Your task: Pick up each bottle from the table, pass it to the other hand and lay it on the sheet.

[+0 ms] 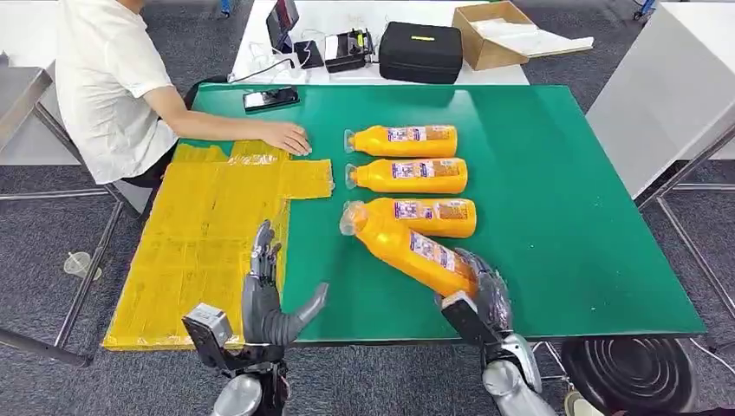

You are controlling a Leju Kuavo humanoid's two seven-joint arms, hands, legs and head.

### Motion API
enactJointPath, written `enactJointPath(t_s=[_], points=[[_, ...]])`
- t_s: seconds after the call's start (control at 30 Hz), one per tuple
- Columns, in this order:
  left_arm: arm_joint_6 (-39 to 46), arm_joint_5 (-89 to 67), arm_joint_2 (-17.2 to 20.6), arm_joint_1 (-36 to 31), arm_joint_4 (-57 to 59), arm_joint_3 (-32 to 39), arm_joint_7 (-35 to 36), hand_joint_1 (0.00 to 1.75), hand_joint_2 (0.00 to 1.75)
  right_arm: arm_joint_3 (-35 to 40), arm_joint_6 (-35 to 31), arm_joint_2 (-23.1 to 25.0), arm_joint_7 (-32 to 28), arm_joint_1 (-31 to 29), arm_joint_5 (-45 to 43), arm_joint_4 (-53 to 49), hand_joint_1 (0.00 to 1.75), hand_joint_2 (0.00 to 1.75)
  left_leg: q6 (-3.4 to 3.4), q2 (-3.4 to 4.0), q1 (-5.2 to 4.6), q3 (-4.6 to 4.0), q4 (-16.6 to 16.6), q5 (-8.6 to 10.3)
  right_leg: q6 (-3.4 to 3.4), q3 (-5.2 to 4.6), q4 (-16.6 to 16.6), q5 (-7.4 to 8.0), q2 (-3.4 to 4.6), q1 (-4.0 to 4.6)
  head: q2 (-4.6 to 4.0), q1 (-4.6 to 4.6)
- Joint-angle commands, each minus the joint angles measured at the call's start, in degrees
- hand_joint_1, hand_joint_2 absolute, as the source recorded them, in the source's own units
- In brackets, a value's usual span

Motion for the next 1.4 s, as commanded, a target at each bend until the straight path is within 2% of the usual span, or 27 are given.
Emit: enactJointPath(t_s=[0.03,0.1,0.27,0.33,0.37,0.4,0.83,0.87,0.93,1.13,1.23,1.3,1.37,1.4], points=[[-6.6,11.6,3.6,2.4,2.6,0.2,9.8,0.00,1.75,-1.4,-1.9,7.2,-2.2,1.8,-4.3,-3.7,1.75,1.75,-0.04,0.22,0.04,0.13,0.0,-0.10,-0.18,0.07,0.0,-0.04,0.16,0.07,0.00,0.00],[-8.1,17.5,4.1,2.8,3.6,0.0,12.6,0.00,1.75,0.0,-3.8,8.6,-3.1,1.4,-5.1,-1.2,1.75,1.75,-0.06,0.27,0.05,0.14,-0.1,-0.11,-0.22,0.00,-0.1,-0.04,0.17,0.08,0.00,0.00],[-3.7,16.8,3.6,1.6,2.7,-0.3,9.4,0.00,1.75,2.1,-7.9,9.0,-5.1,1.8,-7.3,-0.8,1.75,1.75,-0.06,0.20,0.07,0.15,0.0,-0.12,-0.25,0.01,-0.1,-0.08,0.09,0.10,0.00,0.00],[-4.4,18.3,3.7,1.2,2.6,-0.7,11.0,0.00,1.75,3.2,-7.8,8.9,-5.0,1.9,-7.5,-1.1,1.75,1.75,-0.03,0.10,0.08,0.01,0.0,-0.07,-0.15,-0.09,0.0,-0.05,0.03,0.07,0.00,0.00],[-5.6,19.5,3.8,1.1,2.9,-0.9,12.1,0.00,1.75,3.8,-7.7,8.8,-4.9,1.7,-7.5,-0.9,1.75,1.75,-0.05,0.20,0.14,0.29,0.0,-0.24,-0.35,0.19,0.0,-0.19,0.05,0.17,0.00,0.00],[-8.6,22.2,4.2,0.8,3.9,-1.3,14.2,0.00,1.75,5.3,-7.2,8.6,-5.2,1.1,-7.3,-0.3,1.75,1.75,-0.03,0.13,0.07,0.06,0.0,-0.09,-0.17,-0.05,0.0,-0.06,0.05,0.07,0.00,0.00],[-10.1,23.1,4.2,0.4,5.2,-1.7,14.2,0.00,1.75,6.6,-6.7,8.6,-5.3,0.3,-7.4,0.9,1.75,1.75,-0.03,0.10,0.05,-0.01,-0.1,-0.05,-0.14,-0.10,-0.1,-0.04,0.04,0.05,0.00,0.00],[-11.2,23.2,4.4,0.1,5.2,-2.2,14.2,0.00,1.75,7.5,-6.0,8.2,-5.4,0.1,-7.1,1.3,1.75,1.75,-0.04,0.21,0.11,0.30,0.0,-0.23,-0.35,0.22,0.0,-0.18,0.07,0.15,0.00,0.00],[-13.6,23.9,4.2,-1.2,6.7,-3.2,14.7,0.00,1.75,9.8,-4.9,8.1,-5.6,-1.1,-6.0,3.1,1.75,1.75,-0.02,0.11,0.05,-0.02,-0.1,-0.05,-0.14,-0.11,-0.1,-0.03,0.04,0.04,0.00,0.00],[-15.8,21.9,3.3,-5.1,8.7,-4.4,14.2,0.00,1.75,16.7,-4.8,9.8,-5.1,-4.4,0.1,8.5,1.75,1.75,-0.04,0.13,0.07,-0.02,0.0,-0.04,-0.18,-0.11,0.0,-0.02,0.05,0.08,0.00,0.00],[-17.7,21.3,3.1,-6.2,8.3,-5.1,14.3,0.00,1.75,18.5,-3.9,10.1,-4.9,-5.4,0.1,9.9,1.75,1.75,-0.04,0.13,0.08,-0.02,0.0,-0.04,-0.17,-0.12,0.0,-0.02,0.06,0.08,0.00,0.00],[-17.9,20.9,2.7,-6.5,8.6,-5.1,14.3,0.00,1.75,19.5,-3.8,10.3,-5.1,-6.2,-0.1,10.9,1.75,1.75,-0.03,0.11,0.08,-0.01,0.0,-0.05,-0.17,-0.10,0.0,-0.03,0.03,0.08,0.00,0.00],[-13.7,17.3,2.6,-6.5,8.4,-5.1,11.8,0.00,1.75,20.7,-4.1,10.4,-4.7,-6.0,0.2,10.6,1.75,1.75,-0.04,0.22,0.14,0.25,0.0,-0.20,-0.34,0.18,0.0,-0.15,0.08,0.17,0.00,0.00],[-13.1,16.6,2.5,-6.3,8.1,-5.1,11.4,0.00,1.75,21.3,-4.1,10.2,-4.4,-5.8,0.5,10.2,1.75,1.75,-0.02,0.13,0.09,0.02,0.0,-0.07,-0.18,-0.05,-0.1,-0.04,0.05,0.09,0.00,0.02]])
